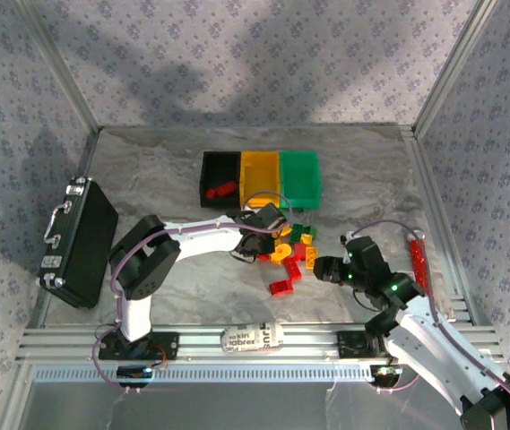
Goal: Sort the legos into containers by color
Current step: Pick up the lego from the center of the table, then place the lego in the container.
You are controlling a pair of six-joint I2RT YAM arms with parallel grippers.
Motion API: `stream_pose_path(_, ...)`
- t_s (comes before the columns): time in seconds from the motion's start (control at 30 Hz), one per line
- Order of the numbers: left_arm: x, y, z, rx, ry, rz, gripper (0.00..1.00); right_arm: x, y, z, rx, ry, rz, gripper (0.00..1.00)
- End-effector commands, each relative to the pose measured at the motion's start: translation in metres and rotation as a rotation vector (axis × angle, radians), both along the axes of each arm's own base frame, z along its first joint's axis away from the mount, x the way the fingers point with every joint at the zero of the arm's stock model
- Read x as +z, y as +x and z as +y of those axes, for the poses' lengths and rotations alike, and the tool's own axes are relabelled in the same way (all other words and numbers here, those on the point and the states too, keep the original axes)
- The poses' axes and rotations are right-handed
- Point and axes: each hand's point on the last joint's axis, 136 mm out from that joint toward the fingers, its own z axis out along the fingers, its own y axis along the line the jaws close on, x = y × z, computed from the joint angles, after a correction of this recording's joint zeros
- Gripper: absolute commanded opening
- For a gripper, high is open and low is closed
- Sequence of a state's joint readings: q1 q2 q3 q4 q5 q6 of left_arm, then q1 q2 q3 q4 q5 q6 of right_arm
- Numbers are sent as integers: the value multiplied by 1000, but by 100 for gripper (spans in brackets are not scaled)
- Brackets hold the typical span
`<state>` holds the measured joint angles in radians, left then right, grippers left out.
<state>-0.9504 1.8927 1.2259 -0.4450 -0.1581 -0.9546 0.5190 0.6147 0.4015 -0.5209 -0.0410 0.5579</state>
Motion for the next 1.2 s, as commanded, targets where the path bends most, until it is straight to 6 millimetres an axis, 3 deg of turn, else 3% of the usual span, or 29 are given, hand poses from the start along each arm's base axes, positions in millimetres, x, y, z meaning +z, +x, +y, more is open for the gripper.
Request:
stream_pose_path(0.0,-16,-13,16,-12,87,49,24,-6,-5,-4,-6,-8,20,73)
stream_pose_path(0.2,10,-8,22,-15,86,-9,19,-6,-5,-4,-8,-8,22,73)
stream_pose_path(0.4,54,10,34,-12,58,-89,19,-5,-4,-4,-9,-5,20,73)
stream_pose_path(0.67,125,76,94,46,56,-207,19,-4,-4,-4,-8,-4,18,73)
stream_pose_path(0.83,150,118,126,68,52,-247,20,-5,-3,-4,-9,-1,19,73)
stream_pose_path(1.1,162,177,136,55,64,-281,23,-5,-5,-3,-3,3,30,72)
stream_pose_path(1.17,159,187,137,55,81,-268,31,-4,-6,-3,-4,6,28,72)
